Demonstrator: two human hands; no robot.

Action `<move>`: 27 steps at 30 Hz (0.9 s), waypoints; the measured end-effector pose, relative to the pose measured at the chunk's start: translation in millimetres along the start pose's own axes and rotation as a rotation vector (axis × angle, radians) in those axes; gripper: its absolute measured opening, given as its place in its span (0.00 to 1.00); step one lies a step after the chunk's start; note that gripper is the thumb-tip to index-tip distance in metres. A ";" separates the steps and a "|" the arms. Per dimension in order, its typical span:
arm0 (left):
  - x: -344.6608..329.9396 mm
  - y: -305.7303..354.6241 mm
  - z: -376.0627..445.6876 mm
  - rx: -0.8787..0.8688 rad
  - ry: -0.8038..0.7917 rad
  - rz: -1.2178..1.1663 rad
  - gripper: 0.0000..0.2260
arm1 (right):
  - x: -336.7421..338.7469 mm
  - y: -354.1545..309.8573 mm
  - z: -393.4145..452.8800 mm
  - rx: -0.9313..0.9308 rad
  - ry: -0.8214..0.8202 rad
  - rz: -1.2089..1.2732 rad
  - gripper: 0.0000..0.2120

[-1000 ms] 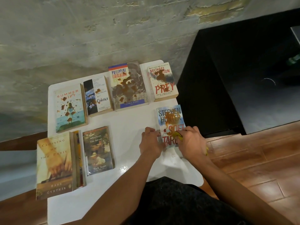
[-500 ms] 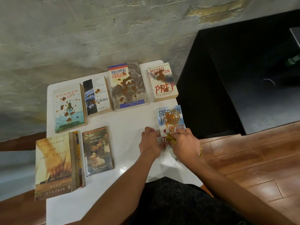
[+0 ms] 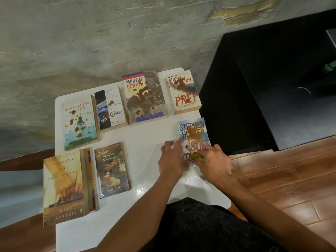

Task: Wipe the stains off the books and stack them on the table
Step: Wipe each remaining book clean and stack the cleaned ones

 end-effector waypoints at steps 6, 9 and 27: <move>2.3 1.6 5.9 -0.020 -0.061 0.212 0.38 | 14.9 -11.7 23.9 -0.065 0.022 -0.011 0.12; 4.3 6.6 7.2 -0.040 -0.073 0.339 0.38 | 15.3 -19.3 24.0 -0.066 0.004 -0.021 0.12; 11.2 16.2 19.0 -0.099 -0.082 0.482 0.41 | 2.3 -12.0 5.4 0.070 0.032 -0.068 0.15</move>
Point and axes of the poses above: each hand's wrist, its own z-axis towards the middle knuckle, its own x-axis out of the back of the hand, y = z × x, the point moved 7 cm from there along z, towards the middle knuckle, and after that the axes turned 14 degrees about -z, right-handed, at the moved point
